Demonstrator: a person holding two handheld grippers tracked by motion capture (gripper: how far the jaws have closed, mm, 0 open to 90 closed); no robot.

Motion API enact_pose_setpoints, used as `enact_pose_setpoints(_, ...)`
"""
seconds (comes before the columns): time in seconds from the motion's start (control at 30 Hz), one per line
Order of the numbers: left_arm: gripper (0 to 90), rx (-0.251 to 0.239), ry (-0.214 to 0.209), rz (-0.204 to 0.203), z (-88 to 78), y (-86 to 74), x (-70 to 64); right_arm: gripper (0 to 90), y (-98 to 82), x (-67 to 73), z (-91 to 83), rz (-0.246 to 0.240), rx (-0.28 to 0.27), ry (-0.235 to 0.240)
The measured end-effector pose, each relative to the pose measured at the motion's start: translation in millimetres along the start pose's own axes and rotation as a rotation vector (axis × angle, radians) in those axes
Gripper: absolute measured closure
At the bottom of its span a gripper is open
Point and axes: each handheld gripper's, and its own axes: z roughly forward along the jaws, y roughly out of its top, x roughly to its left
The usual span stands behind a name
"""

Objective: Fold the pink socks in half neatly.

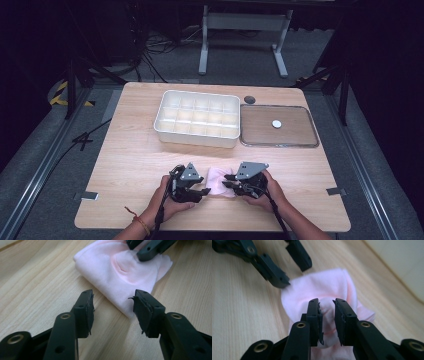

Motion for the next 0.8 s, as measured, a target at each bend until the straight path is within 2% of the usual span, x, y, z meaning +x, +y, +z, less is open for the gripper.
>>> enact_pose_setpoints(0.07,48.4,-0.003,-0.002,-0.011,0.5,-0.3,-0.5,74.6,-2.9,-0.4,2.5,0.004,0.019,0.014)
enact_pose_setpoints(0.17,45.9,-0.003,-0.01,-0.02,2.3,-0.2,-2.5,75.2,-5.7,-2.7,3.9,0.031,0.016,0.031)
enact_pose_setpoints(0.37,46.7,-0.005,-0.038,-0.023,7.4,0.6,-7.7,75.5,-6.0,-1.6,5.1,0.03,0.015,0.026)
enact_pose_setpoints(0.57,63.0,-0.017,-0.031,-0.028,10.0,2.1,-6.9,73.7,-3.8,-1.3,3.5,0.029,0.019,0.017)
enact_pose_setpoints(0.6,64.4,-0.009,-0.028,-0.017,9.4,2.3,-5.9,73.3,-3.0,-1.8,2.1,0.028,0.005,0.011)
enact_pose_setpoints(0.7,67.8,-0.015,-0.02,-0.02,9.9,2.1,-6.5,77.0,0.8,-1.4,-2.9,0.04,-0.036,-0.005)
enact_pose_setpoints(0.8,68.6,-0.012,-0.025,-0.018,10.2,2.6,-6.2,80.9,5.3,0.8,-2.9,0.016,-0.06,-0.02)
